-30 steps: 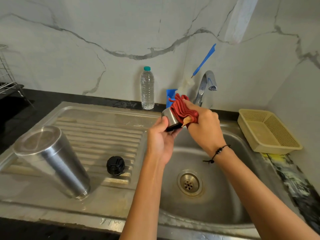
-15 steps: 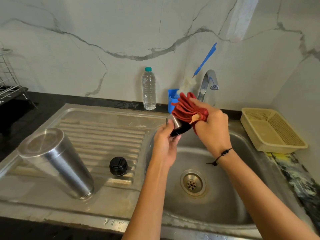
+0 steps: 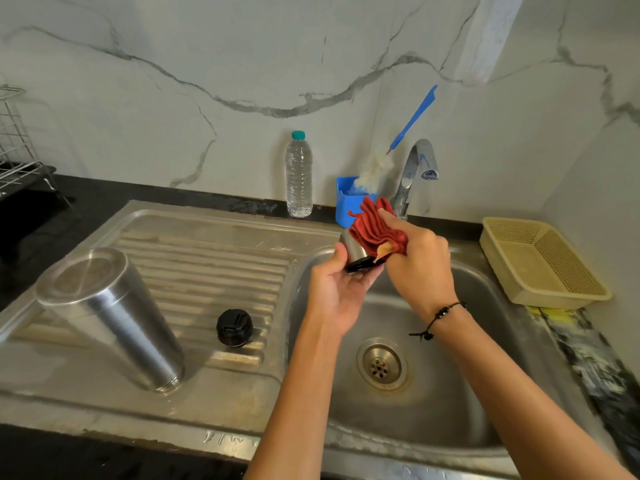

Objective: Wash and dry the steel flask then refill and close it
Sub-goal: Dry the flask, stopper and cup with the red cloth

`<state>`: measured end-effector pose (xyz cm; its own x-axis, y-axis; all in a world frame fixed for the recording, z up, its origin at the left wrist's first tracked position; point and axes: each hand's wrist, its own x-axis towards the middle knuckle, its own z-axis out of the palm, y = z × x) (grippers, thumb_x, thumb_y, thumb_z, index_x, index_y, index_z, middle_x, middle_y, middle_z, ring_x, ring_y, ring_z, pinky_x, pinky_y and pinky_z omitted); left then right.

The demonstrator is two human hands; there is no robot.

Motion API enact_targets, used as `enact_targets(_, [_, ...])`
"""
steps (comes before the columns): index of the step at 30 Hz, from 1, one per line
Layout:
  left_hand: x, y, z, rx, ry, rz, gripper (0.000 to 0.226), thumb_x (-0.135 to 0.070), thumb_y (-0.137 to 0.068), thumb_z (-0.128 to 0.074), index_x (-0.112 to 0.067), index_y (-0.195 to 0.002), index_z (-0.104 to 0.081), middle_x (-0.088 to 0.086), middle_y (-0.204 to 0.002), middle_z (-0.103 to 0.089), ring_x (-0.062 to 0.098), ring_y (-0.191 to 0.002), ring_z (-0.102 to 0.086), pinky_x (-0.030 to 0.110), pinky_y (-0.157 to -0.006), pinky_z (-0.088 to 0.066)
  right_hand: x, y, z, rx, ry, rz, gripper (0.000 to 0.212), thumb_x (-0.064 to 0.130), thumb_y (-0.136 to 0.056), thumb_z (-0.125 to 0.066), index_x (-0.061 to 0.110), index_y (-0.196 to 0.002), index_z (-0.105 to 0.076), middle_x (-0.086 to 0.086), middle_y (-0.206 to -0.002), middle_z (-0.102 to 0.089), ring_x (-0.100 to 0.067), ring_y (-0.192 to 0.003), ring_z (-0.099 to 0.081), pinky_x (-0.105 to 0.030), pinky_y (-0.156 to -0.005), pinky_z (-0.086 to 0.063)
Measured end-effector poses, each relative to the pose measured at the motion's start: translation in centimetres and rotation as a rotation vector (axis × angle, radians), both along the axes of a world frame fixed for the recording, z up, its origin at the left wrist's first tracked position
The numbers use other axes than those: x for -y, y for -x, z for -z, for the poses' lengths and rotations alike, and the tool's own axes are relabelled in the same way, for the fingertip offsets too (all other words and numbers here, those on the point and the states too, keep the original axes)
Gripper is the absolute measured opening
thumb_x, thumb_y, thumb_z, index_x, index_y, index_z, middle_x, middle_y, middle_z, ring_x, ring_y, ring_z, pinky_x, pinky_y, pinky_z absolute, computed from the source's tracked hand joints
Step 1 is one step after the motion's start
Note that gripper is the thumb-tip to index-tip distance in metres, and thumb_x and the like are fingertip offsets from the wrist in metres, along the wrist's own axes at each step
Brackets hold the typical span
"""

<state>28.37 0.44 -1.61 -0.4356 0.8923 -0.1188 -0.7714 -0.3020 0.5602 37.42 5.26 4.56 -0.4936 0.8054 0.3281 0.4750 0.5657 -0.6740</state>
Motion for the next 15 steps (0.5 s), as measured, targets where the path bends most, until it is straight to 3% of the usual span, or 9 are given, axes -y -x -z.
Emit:
enact_targets(2, [-0.1,0.0,0.2,-0.035,0.020,0.032,0.045,-0.031,-0.081,-0.055,-0.002,-0.114,-0.061,0.016,-0.104,-0.067,0.026,-0.098,-0.063,0.040,-0.097,-0.048,-0.5,-0.3,0.5,-0.050,0.050,-0.003,0.053,-0.001,-0.083,-0.050,0.024,-0.130,-0.054,-0.010,-0.098,-0.071,-0.025,-0.086,-0.064,-0.040,-0.083,-0.052])
enact_targets(4, [0.1,0.3,0.3,-0.148,0.058,0.086,0.047,-0.040,-0.081,-0.055,-0.006,-0.114,-0.060,0.013,-0.104,-0.067,0.024,-0.098,-0.061,0.040,-0.101,-0.044,-1.0,-0.6,0.9,-0.066,0.076,0.002,0.050,0.002,-0.085,-0.051,0.025,-0.129,-0.055,-0.006,-0.098,-0.071,-0.022,-0.088,-0.064,-0.035,-0.085,-0.052])
enact_targets(7, [0.3,0.4,0.4,-0.360,0.130,0.163,0.050,-0.052,-0.069,-0.060,-0.013,-0.101,-0.062,0.003,-0.090,-0.065,0.015,-0.078,-0.056,0.033,-0.086,-0.046,-1.4,-0.9,1.1,-0.090,0.101,0.002,0.045,0.003,-0.087,-0.053,0.025,-0.126,-0.057,-0.001,-0.095,-0.071,-0.016,-0.086,-0.063,-0.024,-0.080,-0.050])
enact_targets(9, [0.3,0.5,0.3,-0.344,0.137,0.131,0.040,-0.042,-0.070,-0.063,-0.012,-0.096,-0.061,0.004,-0.085,-0.062,0.014,-0.073,-0.053,0.031,-0.080,-0.047,-1.2,-0.9,1.2,-0.094,0.102,-0.024,0.046,0.002,-0.086,-0.053,0.026,-0.126,-0.057,0.002,-0.103,-0.070,-0.011,-0.092,-0.062,-0.014,-0.077,-0.047])
enact_targets(12, [0.2,0.8,0.2,-0.240,0.124,0.040,0.023,-0.024,-0.077,-0.062,-0.008,-0.093,-0.061,0.008,-0.085,-0.066,0.020,-0.079,-0.059,0.034,-0.082,-0.051,-1.4,-1.0,0.6,-0.153,0.130,-0.032,0.049,-0.004,-0.086,-0.053,0.022,-0.127,-0.056,0.003,-0.117,-0.065,-0.003,-0.104,-0.056,0.004,-0.076,-0.035])
enact_targets(15, [0.1,1.0,0.2,-0.206,0.098,0.024,0.012,-0.013,-0.093,-0.052,-0.005,-0.091,-0.060,0.012,-0.088,-0.068,0.026,-0.087,-0.063,0.036,-0.087,-0.053,-1.0,-1.0,-0.4,-0.156,0.028,-0.001,0.055,-0.008,-0.082,-0.051,0.020,-0.129,-0.054,-0.002,-0.119,-0.064,-0.004,-0.103,-0.056,0.006,-0.076,-0.032])
